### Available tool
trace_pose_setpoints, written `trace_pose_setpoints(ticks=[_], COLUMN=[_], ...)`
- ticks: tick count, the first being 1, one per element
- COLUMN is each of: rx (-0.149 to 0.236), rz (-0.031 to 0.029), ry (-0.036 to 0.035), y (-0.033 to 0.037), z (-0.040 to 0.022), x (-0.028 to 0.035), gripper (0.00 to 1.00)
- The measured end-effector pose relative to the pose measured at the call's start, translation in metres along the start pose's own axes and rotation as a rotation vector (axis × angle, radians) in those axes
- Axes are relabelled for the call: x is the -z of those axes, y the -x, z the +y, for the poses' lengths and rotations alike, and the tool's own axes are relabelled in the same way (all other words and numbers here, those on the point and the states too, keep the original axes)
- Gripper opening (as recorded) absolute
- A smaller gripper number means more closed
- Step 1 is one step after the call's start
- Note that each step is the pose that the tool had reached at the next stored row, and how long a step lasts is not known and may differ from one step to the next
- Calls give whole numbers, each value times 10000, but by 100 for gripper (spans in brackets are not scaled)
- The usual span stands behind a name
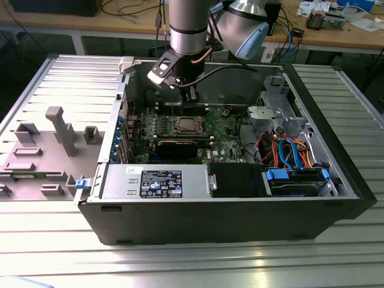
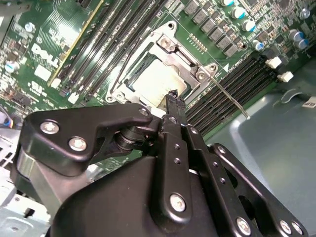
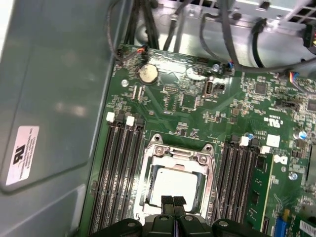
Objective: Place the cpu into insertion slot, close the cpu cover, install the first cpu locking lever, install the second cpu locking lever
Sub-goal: 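Install the first cpu locking lever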
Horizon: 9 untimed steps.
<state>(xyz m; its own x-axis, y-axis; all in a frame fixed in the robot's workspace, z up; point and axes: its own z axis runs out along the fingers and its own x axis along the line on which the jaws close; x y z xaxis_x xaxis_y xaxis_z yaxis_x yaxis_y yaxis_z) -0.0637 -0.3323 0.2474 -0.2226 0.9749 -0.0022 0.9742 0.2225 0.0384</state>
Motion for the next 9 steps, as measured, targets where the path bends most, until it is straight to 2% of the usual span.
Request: trace_pose_setpoints(ticks=[2,5,9], rx=[354,384,386], rz=[13,14,14], ry=[1,0,0], y=[0,0,0], z=[0,1,4], x=[0,25,119], gripper=[11,11,11])
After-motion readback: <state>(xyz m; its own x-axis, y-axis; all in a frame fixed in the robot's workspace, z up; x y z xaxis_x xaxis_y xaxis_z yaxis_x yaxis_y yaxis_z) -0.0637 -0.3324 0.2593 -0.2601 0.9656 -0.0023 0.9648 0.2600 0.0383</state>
